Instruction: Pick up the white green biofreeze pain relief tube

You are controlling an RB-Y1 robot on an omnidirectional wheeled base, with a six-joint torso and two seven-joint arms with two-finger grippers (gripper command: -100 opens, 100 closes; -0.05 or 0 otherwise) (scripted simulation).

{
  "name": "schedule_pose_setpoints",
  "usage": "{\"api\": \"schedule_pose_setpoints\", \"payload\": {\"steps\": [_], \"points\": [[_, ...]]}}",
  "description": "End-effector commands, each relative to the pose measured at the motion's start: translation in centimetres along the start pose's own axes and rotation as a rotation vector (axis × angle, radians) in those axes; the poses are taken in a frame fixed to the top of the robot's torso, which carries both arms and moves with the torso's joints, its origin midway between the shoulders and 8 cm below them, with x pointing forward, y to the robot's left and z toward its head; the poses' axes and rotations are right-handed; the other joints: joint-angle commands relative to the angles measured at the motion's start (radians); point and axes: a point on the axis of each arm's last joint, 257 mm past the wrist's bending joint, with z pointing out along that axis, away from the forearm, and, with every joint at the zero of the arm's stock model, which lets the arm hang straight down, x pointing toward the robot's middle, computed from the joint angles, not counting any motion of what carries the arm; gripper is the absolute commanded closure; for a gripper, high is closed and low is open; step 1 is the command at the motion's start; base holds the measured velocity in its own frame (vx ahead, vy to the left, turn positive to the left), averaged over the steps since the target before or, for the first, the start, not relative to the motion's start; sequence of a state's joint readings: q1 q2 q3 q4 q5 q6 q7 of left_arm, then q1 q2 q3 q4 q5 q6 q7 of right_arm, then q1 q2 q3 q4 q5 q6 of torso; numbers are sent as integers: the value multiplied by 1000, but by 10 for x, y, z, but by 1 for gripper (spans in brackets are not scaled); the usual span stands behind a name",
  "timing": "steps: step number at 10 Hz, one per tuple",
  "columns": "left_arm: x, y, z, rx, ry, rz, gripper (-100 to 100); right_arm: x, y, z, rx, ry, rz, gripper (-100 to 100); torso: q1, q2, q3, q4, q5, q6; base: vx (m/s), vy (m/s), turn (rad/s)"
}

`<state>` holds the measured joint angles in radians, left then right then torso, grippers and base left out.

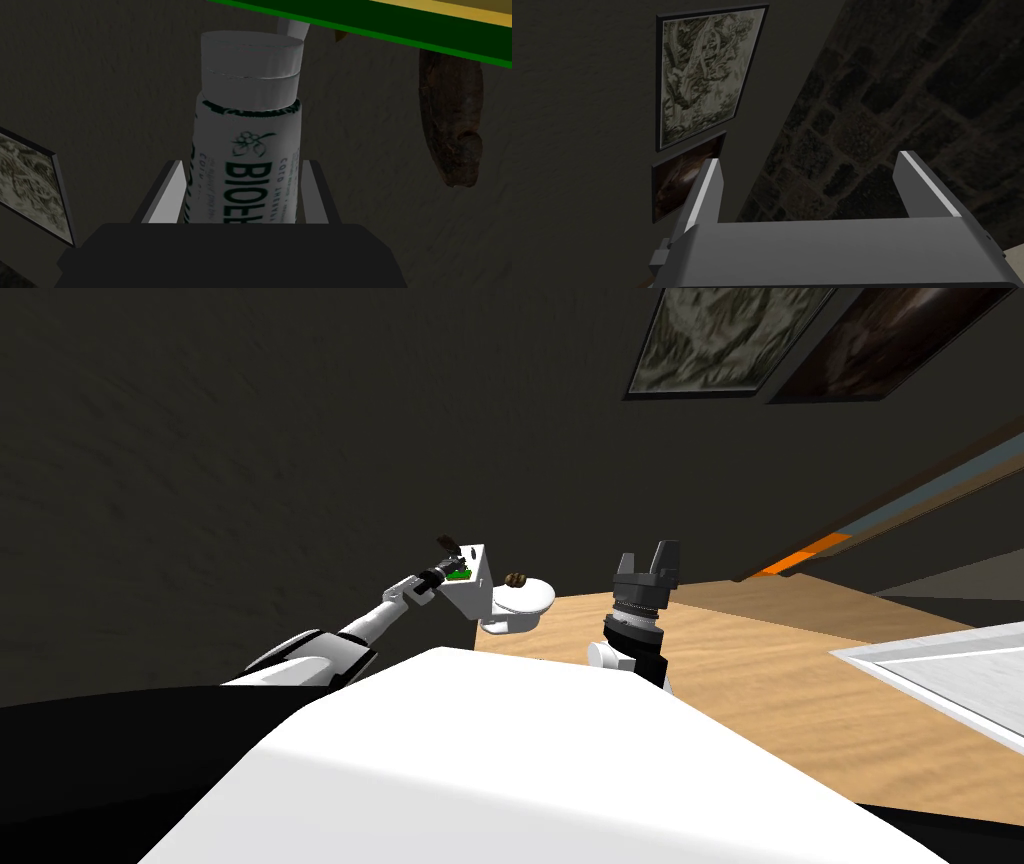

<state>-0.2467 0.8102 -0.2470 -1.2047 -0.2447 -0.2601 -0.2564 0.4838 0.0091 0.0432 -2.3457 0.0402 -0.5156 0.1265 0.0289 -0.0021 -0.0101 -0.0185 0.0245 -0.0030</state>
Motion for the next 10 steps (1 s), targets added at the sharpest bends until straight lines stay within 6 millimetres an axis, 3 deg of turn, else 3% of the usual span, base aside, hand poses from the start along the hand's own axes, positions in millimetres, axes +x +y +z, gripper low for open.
{"api": "schedule_pose_setpoints", "payload": {"steps": [1, 2, 3, 6, 7, 8, 10], "points": [[26, 11, -15, -21, 38, -13, 100, 0, 0, 0, 0, 0, 0, 0, 0, 0, 0, 0, 0, 0, 13, -14, -12], [1, 11, -21, -9, -3, 4, 100, 0, 0, 0, 0, 0, 0, 0, 2, 2, 0, -1, 2, -1, 106, -30, 30], [-3, 18, -27, -21, -13, -1, 100, 0, 0, 0, 0, 0, 0, 0, 2, -3, -2, -2, 1, -2, 128, -49, 27], [22, 15, -45, -18, 22, -13, 100, 0, 0, 0, 0, 0, 0, 0, 3, 0, -1, -3, 3, -1, 18, -9, -5], [1, 16, -56, -8, -8, 7, 100, 0, 0, 0, 0, 0, 0, 0, 5, 3, 0, -3, 3, -2, 87, -25, 23], [-2, 15, -64, -8, -17, 5, 100, 0, 0, 0, 0, 0, 0, 0, 4, -1, -2, -3, 3, -2, 119, -46, 34], [24, 21, -83, -25, 27, -7, 100, 0, 0, 0, 0, 0, 0, 0, 3, -2, -3, -4, 3, -2, 48, -17, -2]]}}
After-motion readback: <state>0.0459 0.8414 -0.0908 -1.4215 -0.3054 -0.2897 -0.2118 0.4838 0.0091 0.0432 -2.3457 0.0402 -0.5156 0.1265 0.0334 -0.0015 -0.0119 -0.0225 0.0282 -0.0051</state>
